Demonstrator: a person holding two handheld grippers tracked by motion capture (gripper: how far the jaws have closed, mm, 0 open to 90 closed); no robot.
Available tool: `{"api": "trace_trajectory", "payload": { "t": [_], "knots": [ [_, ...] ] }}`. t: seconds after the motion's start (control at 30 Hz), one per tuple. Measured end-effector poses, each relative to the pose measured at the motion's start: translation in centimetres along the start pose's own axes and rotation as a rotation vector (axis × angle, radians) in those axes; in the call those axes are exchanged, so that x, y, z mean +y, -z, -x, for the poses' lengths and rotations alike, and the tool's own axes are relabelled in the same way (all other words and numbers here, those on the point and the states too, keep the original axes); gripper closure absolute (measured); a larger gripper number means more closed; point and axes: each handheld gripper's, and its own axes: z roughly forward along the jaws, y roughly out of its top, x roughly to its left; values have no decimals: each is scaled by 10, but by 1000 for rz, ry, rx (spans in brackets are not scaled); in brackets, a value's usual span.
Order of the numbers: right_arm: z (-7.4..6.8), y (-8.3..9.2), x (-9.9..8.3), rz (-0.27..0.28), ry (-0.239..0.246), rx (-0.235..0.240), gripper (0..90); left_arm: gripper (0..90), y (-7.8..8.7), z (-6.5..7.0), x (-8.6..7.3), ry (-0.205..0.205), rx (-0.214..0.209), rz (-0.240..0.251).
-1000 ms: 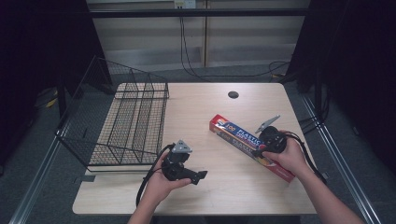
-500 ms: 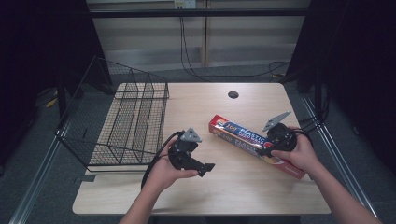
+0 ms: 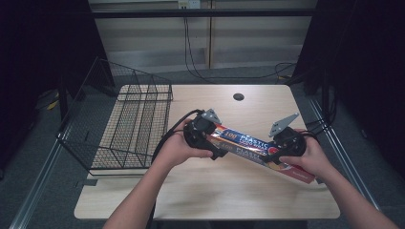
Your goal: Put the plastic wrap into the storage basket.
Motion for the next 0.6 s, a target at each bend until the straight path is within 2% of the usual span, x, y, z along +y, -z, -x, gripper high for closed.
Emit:
{"api": "trace_trajectory", "payload": {
  "t": [0.03,0.07,0.2,0.3,0.47,0.53,0.6],
  "knots": [
    [-1,2,1,3,5,4,452,117,-2,-2,7,-6,-24,-13],
    [-2,3,2,9,20,4,452,121,-3,-3,10,-12,-31,-20],
    [-4,6,4,18,45,30,451,119,-10,-1,21,-72,-44,-65],
    [-7,7,5,18,80,32,451,125,-16,0,27,-114,-59,-80],
    [-12,6,8,4,117,41,451,147,-30,-3,37,-157,-102,-141],
    [-13,6,8,4,122,49,451,143,-33,-2,39,-167,-102,-150],
    [-14,7,11,19,151,54,451,160,-42,0,44,-201,-126,-202]
  ]
}}
